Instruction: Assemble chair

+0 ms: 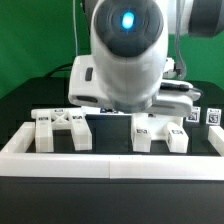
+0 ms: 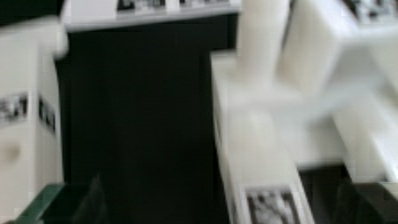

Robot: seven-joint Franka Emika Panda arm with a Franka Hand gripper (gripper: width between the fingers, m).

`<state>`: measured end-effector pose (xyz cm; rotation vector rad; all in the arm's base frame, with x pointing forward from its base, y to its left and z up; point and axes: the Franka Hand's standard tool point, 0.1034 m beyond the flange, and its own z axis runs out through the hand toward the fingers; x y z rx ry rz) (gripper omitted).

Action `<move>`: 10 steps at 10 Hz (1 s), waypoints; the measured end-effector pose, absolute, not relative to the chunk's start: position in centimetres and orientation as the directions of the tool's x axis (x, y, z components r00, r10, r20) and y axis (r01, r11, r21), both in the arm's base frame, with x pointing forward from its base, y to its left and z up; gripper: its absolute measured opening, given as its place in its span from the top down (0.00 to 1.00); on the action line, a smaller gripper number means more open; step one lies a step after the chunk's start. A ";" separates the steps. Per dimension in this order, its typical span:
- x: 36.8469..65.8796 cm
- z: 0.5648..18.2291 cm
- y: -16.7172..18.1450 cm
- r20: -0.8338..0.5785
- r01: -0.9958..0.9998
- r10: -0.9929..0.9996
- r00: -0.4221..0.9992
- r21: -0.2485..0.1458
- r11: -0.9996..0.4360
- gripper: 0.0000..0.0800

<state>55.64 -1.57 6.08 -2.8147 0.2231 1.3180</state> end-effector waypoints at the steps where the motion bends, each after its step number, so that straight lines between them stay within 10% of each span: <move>1: 55.6 6.7 -1.5 -0.729 -0.146 -0.123 0.673 0.032 -0.989 0.19; 10: 58.7 7.9 -3.2 -0.206 -0.143 -0.138 0.969 -0.008 -0.990 0.19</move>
Offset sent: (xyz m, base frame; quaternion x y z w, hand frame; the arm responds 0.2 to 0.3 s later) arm 0.0045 -0.0095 0.0097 0.0020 0.1205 -0.0062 0.9927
